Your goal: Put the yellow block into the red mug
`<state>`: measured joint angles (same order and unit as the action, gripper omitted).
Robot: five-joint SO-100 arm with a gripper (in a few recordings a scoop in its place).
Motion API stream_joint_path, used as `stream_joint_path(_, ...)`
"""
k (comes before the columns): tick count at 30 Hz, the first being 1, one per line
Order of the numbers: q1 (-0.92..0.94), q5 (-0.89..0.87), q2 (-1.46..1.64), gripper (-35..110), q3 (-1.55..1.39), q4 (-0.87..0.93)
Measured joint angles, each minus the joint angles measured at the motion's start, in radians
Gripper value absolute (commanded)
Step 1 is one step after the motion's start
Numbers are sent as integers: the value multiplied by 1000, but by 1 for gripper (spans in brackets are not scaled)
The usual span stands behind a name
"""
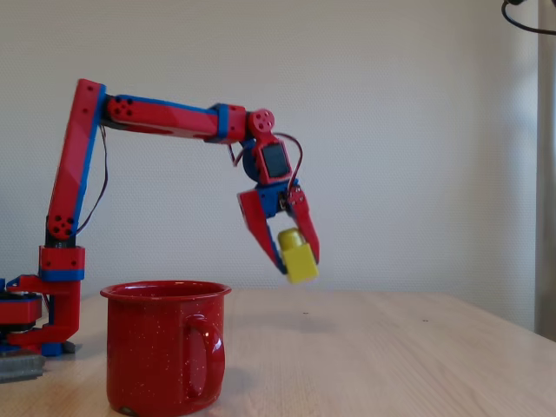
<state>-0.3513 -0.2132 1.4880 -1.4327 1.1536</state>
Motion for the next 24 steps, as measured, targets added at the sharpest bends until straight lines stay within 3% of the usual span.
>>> stream_joint_path(10, 97, 81, 221, 0, -38, 140)
stream_joint_path(16, 216, 81, 259, 0, 55, 282)
stream_joint_path(24, 382, 187, 380, 0, 98, 342)
